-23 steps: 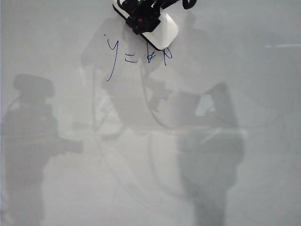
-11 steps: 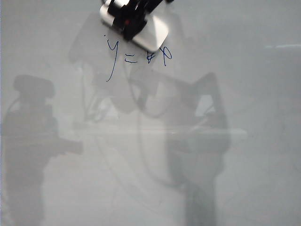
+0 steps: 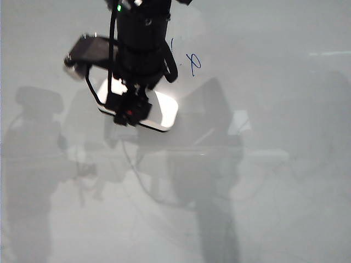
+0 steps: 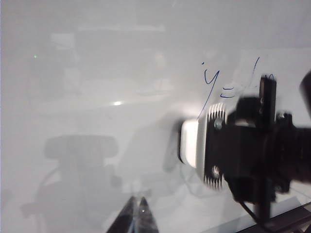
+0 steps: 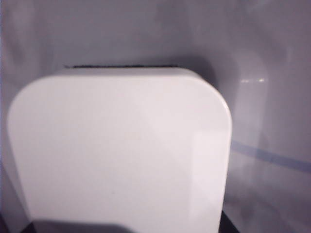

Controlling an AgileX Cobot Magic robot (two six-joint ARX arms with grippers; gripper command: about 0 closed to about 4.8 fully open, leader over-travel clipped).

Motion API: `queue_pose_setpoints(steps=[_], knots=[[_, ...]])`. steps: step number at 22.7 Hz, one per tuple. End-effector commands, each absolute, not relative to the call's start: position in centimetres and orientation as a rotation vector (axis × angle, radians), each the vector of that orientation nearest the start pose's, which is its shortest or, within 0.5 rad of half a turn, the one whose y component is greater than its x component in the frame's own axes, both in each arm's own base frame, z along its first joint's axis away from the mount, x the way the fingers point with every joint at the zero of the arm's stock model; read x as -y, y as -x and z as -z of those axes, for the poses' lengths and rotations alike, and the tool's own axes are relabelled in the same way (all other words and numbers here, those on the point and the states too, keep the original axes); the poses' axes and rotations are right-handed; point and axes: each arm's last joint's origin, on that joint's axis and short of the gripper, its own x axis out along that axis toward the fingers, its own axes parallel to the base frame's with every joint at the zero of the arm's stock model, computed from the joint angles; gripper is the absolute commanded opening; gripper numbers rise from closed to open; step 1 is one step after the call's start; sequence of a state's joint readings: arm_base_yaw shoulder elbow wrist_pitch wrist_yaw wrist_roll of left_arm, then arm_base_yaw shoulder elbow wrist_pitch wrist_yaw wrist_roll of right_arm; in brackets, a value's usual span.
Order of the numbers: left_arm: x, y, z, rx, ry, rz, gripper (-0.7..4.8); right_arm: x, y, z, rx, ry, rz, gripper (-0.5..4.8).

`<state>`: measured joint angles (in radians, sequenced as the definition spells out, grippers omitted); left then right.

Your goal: Grab the whiteboard eraser that is attached to the surface of the whiteboard and use it to clean the writing on the whiteboard.

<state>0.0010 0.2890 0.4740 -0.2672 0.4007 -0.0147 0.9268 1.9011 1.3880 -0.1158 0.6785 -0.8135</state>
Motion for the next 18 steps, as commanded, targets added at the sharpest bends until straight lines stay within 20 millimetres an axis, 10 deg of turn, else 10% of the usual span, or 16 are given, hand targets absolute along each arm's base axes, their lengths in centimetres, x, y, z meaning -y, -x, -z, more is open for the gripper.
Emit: queue_pose_setpoints(steps=[1, 10, 18], knots=[[1.1, -9.0, -27.8, -0.066, 0.020, 0.404, -0.06, -32.7, -25.8, -25.7, -0.325, 1.284, -0.258, 1.72], [1.1, -9.0, -27.8, -0.064, 0.019, 0.402, -0.06, -32.7, -25.0, -33.0, -0.364, 1.325, -0.171, 1.98], [1.1, -9.0, -27.8, -0.060, -0.006, 0.404, -0.06, -34.1, -28.1, -27.7, -0.445, 1.364, -0.251, 1.98]])
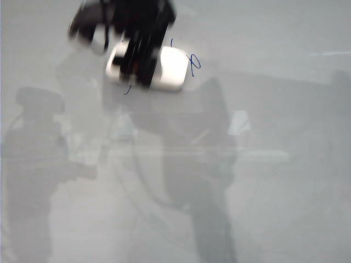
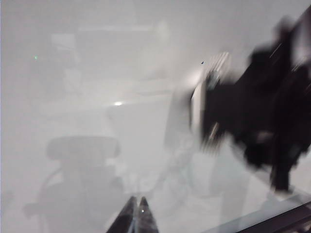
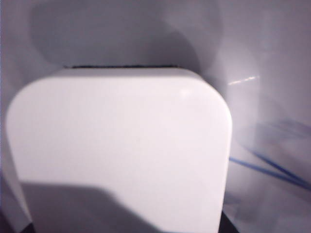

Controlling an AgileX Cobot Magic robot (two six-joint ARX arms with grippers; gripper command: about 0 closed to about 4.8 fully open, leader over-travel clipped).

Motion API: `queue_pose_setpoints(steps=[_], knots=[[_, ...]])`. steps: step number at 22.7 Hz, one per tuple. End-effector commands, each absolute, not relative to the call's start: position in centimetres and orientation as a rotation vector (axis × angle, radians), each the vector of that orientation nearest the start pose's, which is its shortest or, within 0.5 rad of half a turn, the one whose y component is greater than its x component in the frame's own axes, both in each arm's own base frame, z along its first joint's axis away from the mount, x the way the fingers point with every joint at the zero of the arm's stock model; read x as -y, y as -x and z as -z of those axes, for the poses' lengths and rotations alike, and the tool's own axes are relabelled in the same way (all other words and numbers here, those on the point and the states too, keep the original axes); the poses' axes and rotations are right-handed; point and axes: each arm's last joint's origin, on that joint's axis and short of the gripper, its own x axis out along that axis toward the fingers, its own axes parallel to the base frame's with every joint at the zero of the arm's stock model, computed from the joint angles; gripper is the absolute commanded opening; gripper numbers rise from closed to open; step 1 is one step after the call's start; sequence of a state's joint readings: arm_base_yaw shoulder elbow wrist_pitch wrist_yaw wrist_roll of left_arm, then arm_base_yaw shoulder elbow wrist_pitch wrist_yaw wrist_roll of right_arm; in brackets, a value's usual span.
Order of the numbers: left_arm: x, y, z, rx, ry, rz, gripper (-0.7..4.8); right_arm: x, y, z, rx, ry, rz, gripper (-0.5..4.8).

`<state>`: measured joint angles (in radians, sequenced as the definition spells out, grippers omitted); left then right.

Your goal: Grab the whiteboard eraser that is attached to the surface of the whiteboard and use it to clean the writing on the whiteboard.

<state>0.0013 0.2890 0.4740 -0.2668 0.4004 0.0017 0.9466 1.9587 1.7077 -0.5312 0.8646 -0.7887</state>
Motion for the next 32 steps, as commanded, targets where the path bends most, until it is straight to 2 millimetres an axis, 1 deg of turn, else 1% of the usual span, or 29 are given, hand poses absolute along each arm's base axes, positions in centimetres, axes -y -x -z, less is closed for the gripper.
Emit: queue_pose_setpoints(steps=[1, 3, 4, 5, 7, 11, 13, 15, 17, 19, 20, 22, 24, 25, 26, 29, 30, 32], knots=[[1.1, -9.0, -27.8, -0.060, -0.006, 0.404, -0.06, -34.4, -28.3, -26.9, -0.455, 1.376, -0.257, 1.98], [1.1, -9.0, -27.8, -0.060, -0.006, 0.404, -0.06, -34.7, -28.2, -26.4, -0.460, 1.387, -0.260, 1.98], [1.1, -9.0, -27.8, -0.059, -0.006, 0.404, -0.06, -34.9, -27.9, -26.4, -0.455, 1.397, -0.253, 1.98], [1.1, -9.0, -27.8, -0.059, -0.006, 0.404, -0.06, -35.0, -27.6, -27.0, -0.443, 1.412, -0.216, 1.98], [1.1, -9.0, -27.8, -0.058, -0.012, 0.404, -0.06, -34.4, -26.9, -28.8, -0.422, 1.447, -0.145, 1.98], [1.1, -9.1, -27.8, -0.053, -0.040, 0.393, -0.06, -32.3, -25.2, -33.6, -0.368, 1.375, -0.104, 1.98], [1.1, -9.1, -27.8, -0.053, -0.040, 0.393, -0.06, -31.4, -24.7, -35.2, -0.345, 1.343, -0.091, 1.98], [1.1, -9.1, -27.8, -0.053, -0.040, 0.394, -0.06, -31.2, -24.5, -35.7, -0.338, 1.333, -0.085, 1.98], [1.1, -9.1, -27.8, -0.053, -0.040, 0.394, -0.06, -31.1, -25.0, -35.4, -0.346, 1.331, -0.101, 1.98], [1.1, -9.1, -27.8, -0.053, -0.040, 0.394, -0.06, -31.5, -25.5, -34.4, -0.359, 1.345, -0.118, 1.96], [1.1, -9.1, -27.8, -0.053, -0.040, 0.394, -0.06, -31.7, -26.2, -33.5, -0.378, 1.358, -0.114, 1.87], [1.1, -9.1, -27.8, -0.053, -0.039, 0.395, -0.06, -32.4, -27.0, -31.7, -0.405, 1.386, -0.145, 1.87], [1.1, -9.1, -27.8, -0.053, -0.040, 0.394, -0.06, -33.3, -27.5, -30.0, -0.414, 1.401, -0.181, 1.87], [1.1, -9.1, -27.8, -0.053, -0.039, 0.394, -0.06, -33.7, -27.6, -29.3, -0.416, 1.404, -0.193, 1.88], [1.1, -9.1, -27.8, -0.053, -0.039, 0.395, -0.06, -34.5, -27.6, -28.2, -0.419, 1.410, -0.226, 1.87], [1.1, -9.1, -27.8, -0.053, -0.039, 0.394, -0.06, -35.6, -27.6, -26.2, -0.432, 1.424, -0.267, 1.88], [1.1, -9.1, -27.8, -0.053, -0.040, 0.394, -0.06, -35.8, -27.7, -25.7, -0.440, 1.435, -0.269, 1.88], [1.1, -9.1, -27.8, -0.054, -0.040, 0.394, -0.06, -35.7, -27.5, -25.6, -0.457, 1.465, -0.248, 1.88]])
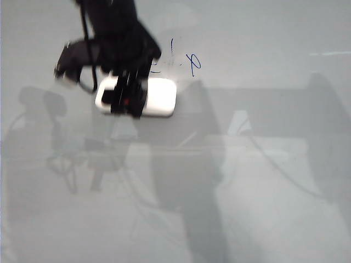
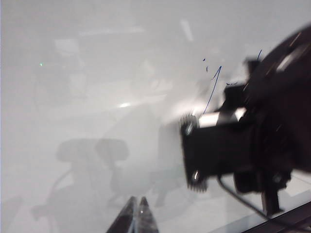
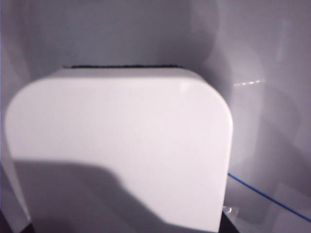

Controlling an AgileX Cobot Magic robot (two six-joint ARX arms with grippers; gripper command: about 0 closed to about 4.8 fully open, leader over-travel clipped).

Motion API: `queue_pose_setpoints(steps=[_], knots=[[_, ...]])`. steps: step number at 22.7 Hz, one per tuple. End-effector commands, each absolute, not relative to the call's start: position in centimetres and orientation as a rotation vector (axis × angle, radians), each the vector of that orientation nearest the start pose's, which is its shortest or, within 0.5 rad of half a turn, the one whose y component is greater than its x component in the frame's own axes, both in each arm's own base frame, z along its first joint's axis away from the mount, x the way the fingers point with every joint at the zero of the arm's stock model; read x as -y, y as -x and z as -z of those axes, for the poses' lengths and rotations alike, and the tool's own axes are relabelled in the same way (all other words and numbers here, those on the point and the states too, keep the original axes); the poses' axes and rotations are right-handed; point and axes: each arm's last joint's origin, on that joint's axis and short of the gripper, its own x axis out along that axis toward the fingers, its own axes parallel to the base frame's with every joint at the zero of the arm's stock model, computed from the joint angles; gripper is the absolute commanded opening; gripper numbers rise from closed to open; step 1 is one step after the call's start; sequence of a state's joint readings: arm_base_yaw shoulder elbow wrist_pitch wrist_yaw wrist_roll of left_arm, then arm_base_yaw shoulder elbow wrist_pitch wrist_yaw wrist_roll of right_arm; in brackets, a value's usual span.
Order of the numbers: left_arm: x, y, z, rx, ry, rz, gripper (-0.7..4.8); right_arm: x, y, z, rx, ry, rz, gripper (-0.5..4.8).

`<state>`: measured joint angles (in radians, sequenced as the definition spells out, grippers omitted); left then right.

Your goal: Grab the whiteboard eraser that is attached to the surface of the whiteboard and use it to clean the writing on the whiteboard.

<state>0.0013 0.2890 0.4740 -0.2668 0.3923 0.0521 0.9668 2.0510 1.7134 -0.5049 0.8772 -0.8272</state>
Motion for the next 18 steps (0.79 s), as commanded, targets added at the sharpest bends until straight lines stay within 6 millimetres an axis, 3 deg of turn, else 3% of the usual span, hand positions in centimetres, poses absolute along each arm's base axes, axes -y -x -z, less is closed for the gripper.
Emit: queue_pose_setpoints(steps=[1, 4, 8, 10, 13, 18], knots=[[1.1, -9.1, -27.7, -0.056, -0.040, 0.394, -0.06, -35.6, -27.4, -25.8, -0.458, 1.478, -0.218, 1.88], [1.1, -9.1, -27.7, -0.056, -0.044, 0.379, -0.06, -34.4, -26.8, -28.9, -0.428, 1.516, -0.124, 1.89], [1.0, -9.1, -27.6, -0.057, -0.082, 0.375, -0.06, -32.5, -25.4, -33.6, -0.359, 1.416, -0.091, 1.89], [1.0, -9.1, -27.6, -0.063, -0.083, 0.354, -0.06, -31.9, -25.4, -34.5, -0.343, 1.386, -0.084, 1.89], [1.0, -9.1, -27.6, -0.066, -0.082, 0.354, -0.06, -31.9, -26.1, -34.0, -0.347, 1.378, -0.112, 1.88], [1.0, -9.1, -27.5, -0.068, -0.081, 0.355, -0.06, -33.9, -27.9, -29.5, -0.398, 1.426, -0.160, 1.88]])
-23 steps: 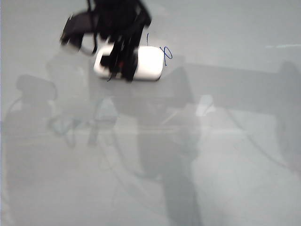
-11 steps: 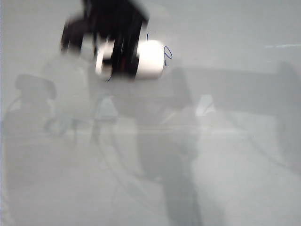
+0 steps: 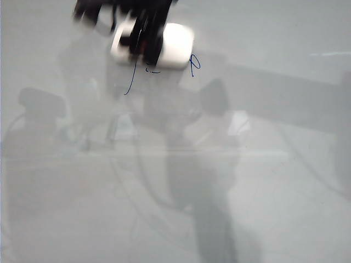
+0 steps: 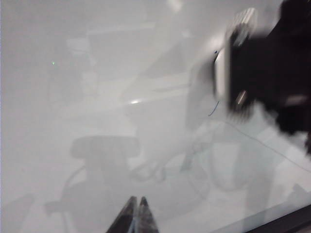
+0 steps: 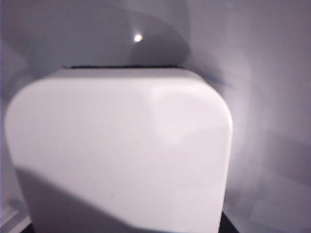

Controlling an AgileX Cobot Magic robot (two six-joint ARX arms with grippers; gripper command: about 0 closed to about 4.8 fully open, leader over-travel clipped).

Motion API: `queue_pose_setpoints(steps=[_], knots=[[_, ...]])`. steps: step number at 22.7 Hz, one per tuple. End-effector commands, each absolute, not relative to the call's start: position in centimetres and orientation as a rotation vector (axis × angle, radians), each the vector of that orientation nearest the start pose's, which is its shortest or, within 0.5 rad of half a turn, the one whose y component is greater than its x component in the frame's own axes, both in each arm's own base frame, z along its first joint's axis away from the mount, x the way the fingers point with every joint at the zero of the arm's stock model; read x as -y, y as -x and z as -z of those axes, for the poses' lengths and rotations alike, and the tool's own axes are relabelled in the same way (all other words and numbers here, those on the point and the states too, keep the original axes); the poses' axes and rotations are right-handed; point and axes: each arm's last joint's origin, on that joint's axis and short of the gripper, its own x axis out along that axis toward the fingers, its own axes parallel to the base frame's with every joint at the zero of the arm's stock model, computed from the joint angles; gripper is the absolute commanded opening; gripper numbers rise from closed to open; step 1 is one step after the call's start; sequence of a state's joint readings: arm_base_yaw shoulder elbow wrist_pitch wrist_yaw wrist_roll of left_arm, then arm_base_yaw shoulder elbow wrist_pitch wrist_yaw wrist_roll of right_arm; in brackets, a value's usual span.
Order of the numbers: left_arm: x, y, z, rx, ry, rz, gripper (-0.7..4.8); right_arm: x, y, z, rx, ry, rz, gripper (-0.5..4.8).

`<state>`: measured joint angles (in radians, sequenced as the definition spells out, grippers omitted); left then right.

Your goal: Grab the whiteboard eraser that is attached to the surface of the whiteboard and use it to clean the writing on the whiteboard.

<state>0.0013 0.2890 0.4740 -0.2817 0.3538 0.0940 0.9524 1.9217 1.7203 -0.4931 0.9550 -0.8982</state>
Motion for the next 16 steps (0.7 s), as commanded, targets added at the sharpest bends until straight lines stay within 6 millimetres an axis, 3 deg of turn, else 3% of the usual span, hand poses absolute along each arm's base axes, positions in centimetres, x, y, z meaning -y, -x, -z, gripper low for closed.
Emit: queue_pose_setpoints(steps=[1, 4, 7, 13, 16], knots=[[1.0, -9.1, -27.5, -0.068, -0.081, 0.355, -0.06, -34.1, -28.1, -28.9, -0.407, 1.438, -0.165, 1.88], [1.0, -9.1, -27.5, -0.069, -0.082, 0.355, -0.06, -35.0, -28.7, -26.3, -0.443, 1.430, -0.186, 1.88], [1.0, -9.1, -27.5, -0.069, -0.082, 0.355, -0.06, -34.8, -28.4, -26.0, -0.471, 1.341, -0.100, 1.89], [0.9, -9.2, -27.5, -0.072, -0.090, 0.314, -0.06, -32.5, -26.2, -30.7, -0.464, 1.121, -0.077, 1.89], [0.9, -9.2, -27.5, -0.073, -0.090, 0.314, -0.06, -30.7, -24.5, -33.6, -0.477, 0.916, -0.116, 1.88]])
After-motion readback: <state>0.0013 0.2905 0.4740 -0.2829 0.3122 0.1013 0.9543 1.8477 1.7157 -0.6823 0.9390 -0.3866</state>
